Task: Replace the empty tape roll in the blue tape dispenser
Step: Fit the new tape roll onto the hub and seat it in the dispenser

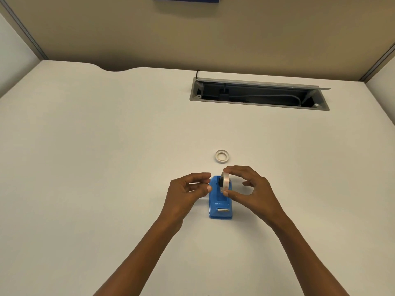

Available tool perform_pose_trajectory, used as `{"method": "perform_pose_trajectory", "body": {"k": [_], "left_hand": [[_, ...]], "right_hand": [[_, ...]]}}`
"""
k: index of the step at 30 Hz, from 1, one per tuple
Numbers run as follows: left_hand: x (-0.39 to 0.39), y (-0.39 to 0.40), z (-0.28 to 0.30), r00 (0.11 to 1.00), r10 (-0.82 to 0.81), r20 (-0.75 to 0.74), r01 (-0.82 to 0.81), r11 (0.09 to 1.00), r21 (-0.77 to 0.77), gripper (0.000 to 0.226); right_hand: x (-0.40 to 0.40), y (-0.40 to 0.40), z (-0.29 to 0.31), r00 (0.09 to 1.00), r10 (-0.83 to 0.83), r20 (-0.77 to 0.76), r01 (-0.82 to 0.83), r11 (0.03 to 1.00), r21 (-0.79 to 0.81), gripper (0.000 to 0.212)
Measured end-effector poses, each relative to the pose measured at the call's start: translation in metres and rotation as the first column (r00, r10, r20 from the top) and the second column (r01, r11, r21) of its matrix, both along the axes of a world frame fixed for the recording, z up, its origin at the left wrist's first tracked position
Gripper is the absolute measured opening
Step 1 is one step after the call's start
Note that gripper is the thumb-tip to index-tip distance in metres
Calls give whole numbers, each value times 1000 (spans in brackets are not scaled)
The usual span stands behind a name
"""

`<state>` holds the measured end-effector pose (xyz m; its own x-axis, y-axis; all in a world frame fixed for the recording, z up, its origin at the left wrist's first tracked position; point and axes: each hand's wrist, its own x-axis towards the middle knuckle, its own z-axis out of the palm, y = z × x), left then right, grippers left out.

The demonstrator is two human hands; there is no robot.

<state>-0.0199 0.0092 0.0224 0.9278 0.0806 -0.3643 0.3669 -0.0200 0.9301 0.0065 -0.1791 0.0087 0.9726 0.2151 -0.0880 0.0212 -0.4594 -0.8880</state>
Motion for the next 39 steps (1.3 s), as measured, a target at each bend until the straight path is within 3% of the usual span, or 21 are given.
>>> {"method": "perform_pose_trajectory", "body": {"k": [22,28,34,39], "left_hand": [[6,-4,-12,996,-77,43,72,992,106,38],[8,-5,-16,974,-188,126,173,977,126,40],[11,-7,-19,936,-311,166,268,933,240,36],[13,-9,-21,933,-310,183,255,929,270,39]], "right_hand": [[8,1,-18,998,56,-15,-57,996,-65,49],[8,2,-19,998,52,-17,-53,998,-39,50],[8,1,-20,999,51,-16,-51,999,-17,51],[5,0,-20,999,26,-35,-25,999,33,60]]}}
